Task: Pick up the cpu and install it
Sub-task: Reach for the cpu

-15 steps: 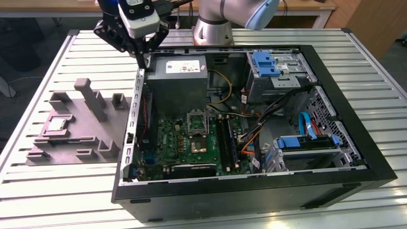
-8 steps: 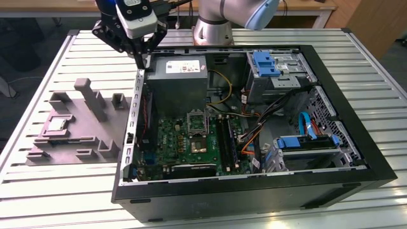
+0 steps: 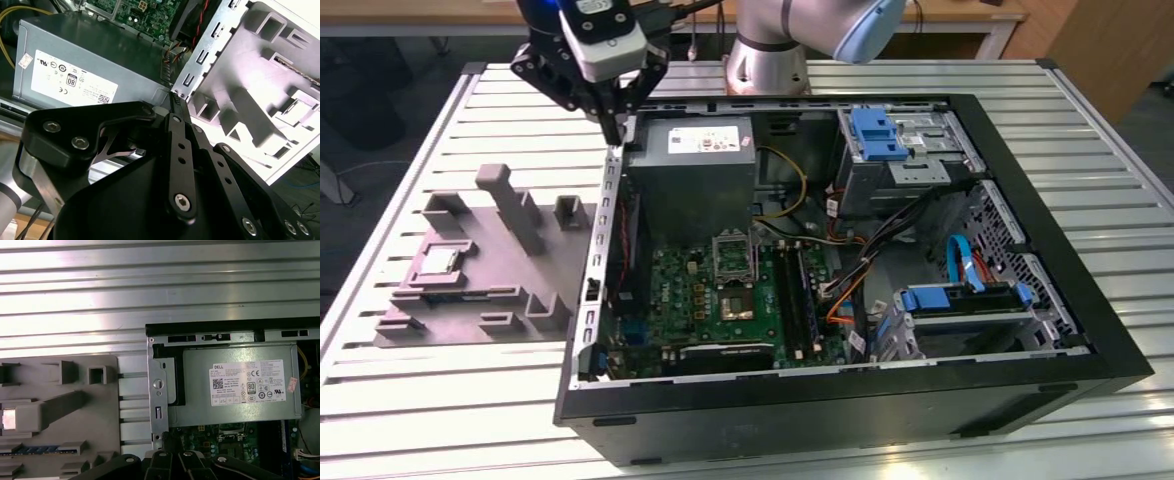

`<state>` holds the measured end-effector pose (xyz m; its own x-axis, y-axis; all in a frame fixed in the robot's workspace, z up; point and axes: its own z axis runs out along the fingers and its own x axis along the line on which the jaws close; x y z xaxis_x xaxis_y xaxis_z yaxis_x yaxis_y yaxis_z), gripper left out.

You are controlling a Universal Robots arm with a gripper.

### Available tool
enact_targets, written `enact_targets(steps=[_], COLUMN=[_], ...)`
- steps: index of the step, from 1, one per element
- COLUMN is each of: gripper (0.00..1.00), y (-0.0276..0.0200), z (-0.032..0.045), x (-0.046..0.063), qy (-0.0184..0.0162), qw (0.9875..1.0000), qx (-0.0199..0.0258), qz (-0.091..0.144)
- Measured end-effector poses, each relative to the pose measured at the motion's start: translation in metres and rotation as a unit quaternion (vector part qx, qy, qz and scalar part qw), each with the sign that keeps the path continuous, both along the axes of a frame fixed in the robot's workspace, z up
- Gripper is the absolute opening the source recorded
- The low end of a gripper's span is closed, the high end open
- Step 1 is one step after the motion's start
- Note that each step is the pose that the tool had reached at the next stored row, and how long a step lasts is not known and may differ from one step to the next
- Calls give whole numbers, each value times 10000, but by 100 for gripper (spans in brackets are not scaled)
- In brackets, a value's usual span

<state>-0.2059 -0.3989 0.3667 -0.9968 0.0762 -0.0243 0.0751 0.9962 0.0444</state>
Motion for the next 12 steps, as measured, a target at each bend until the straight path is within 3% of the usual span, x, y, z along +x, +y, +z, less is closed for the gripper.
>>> enact_targets(steps=[12], gripper=[11], y=[0], z=[-14], x=[-61], qy=[0], qw=[10000], qx=[0], qz=[0])
